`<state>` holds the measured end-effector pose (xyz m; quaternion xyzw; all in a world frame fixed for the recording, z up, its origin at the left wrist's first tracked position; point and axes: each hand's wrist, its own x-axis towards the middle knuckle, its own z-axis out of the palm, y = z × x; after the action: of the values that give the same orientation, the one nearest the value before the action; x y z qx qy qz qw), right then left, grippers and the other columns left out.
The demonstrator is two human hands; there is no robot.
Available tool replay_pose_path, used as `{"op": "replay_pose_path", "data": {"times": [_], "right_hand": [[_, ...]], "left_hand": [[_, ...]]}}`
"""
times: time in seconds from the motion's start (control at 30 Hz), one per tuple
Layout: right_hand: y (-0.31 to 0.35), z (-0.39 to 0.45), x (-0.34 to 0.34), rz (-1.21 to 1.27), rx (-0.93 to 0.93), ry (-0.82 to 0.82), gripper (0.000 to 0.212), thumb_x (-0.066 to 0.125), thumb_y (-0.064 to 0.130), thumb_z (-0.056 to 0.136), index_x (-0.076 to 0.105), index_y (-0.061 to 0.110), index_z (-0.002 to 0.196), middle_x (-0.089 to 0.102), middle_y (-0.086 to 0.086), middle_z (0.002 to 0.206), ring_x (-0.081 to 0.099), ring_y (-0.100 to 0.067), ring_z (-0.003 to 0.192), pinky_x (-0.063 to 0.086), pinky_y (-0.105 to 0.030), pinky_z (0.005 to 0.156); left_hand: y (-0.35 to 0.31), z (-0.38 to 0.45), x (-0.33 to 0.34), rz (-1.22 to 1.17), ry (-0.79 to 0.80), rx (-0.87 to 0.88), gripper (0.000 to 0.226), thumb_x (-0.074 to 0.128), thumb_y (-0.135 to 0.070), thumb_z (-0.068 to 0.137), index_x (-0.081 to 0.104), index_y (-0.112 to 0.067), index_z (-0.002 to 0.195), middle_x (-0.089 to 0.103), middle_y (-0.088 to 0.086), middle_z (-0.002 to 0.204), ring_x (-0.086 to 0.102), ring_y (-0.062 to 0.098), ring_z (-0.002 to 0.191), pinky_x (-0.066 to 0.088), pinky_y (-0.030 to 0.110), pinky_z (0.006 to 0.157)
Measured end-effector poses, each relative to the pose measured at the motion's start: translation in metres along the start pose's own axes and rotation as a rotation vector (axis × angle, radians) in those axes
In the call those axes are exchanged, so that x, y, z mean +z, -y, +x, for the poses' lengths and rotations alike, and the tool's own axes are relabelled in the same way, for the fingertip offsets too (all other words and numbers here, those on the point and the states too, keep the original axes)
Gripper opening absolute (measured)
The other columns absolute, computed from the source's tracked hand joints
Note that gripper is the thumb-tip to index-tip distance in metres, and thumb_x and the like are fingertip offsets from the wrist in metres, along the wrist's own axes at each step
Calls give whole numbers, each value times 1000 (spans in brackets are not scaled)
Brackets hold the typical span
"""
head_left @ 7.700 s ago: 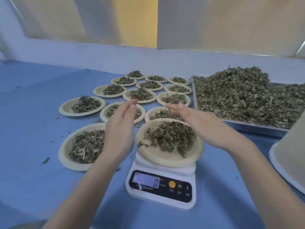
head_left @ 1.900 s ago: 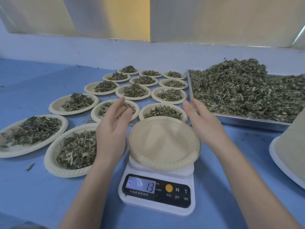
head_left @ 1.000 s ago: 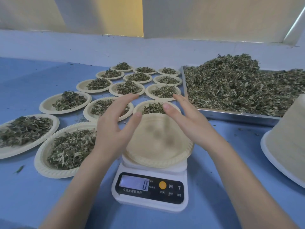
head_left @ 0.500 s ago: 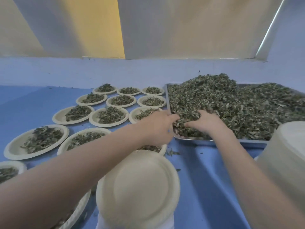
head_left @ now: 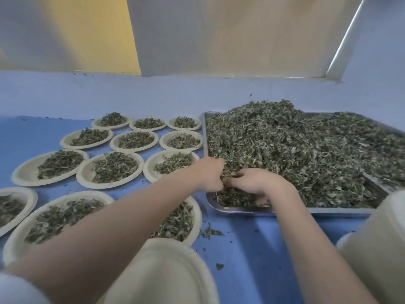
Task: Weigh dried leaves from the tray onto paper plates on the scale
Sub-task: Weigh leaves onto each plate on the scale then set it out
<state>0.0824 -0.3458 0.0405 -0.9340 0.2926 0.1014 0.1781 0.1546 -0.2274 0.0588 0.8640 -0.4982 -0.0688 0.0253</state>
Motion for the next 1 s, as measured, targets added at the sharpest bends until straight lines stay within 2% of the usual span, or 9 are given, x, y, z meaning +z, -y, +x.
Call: {"op": "replay_pose_path", "data": {"times": [0.13,0.23,0.3,0.4,0.5,0.57,0.67,0.77,1.0], "right_hand": [[-13,-11,-4,-48,5,79,89,61,72,69,37,22,139,55,-7,120,58,-22,87,47,-26,67],[-10,-8,2,-61,-17,150,71,74,53,66,48,20,123,61,-4,108,62,-20,85,51,-26,64],[-4,0,10,-3,-84,48,48,77,42,68,54,20,105,63,-4,98,63,-19,78,50,-25,60],[-6,7,19,155,-133,-111,40,79,28,70,53,20,98,61,-2,91,56,-11,65,42,-21,50],[-14,5,20,505,-154,-208,30,75,9,72,54,19,92,62,-3,90,63,-9,51,45,-18,40],[-13,-2,14,697,-183,-252,30,71,-1,73,55,19,89,61,-5,88,64,-6,46,47,-17,39],[-9,-12,-1,772,-209,-329,28,68,-2,73,57,16,92,62,-7,87,62,-4,44,49,-18,42],[-3,-25,-13,804,-211,-317,25,67,-1,76,57,13,94,63,-9,90,64,-10,47,51,-20,45],[25,-85,-26,895,-367,-224,23,64,-3,78,56,13,93,65,-7,84,64,-15,52,57,-27,54]], "left_hand": [[-9,17,-4,169,196,14,33,50,-16,91,53,-1,120,55,11,97,53,26,90,42,29,72],[-17,20,1,287,257,42,30,52,-16,89,55,-5,118,46,2,77,46,18,72,36,24,61],[-21,21,6,345,246,74,29,49,-15,91,55,-6,118,43,1,76,44,20,75,32,24,71],[-19,18,11,340,148,110,27,50,-15,93,54,-3,117,51,3,83,50,26,88,27,28,78],[-12,11,12,118,-10,75,29,52,-10,92,45,-2,118,56,14,112,54,30,104,33,27,75],[-9,5,10,-86,-73,49,29,48,-3,91,40,-2,119,55,15,109,55,29,101,38,29,72],[-11,-3,3,-322,-117,12,39,47,1,89,37,-4,126,59,14,108,59,27,97,49,35,77],[-17,-17,-7,-498,-166,-7,41,51,0,88,41,-7,127,60,12,113,59,22,98,50,35,85],[-20,-91,-37,-670,-289,-66,38,60,0,82,54,-10,119,64,10,109,60,23,102,49,38,91]]}}
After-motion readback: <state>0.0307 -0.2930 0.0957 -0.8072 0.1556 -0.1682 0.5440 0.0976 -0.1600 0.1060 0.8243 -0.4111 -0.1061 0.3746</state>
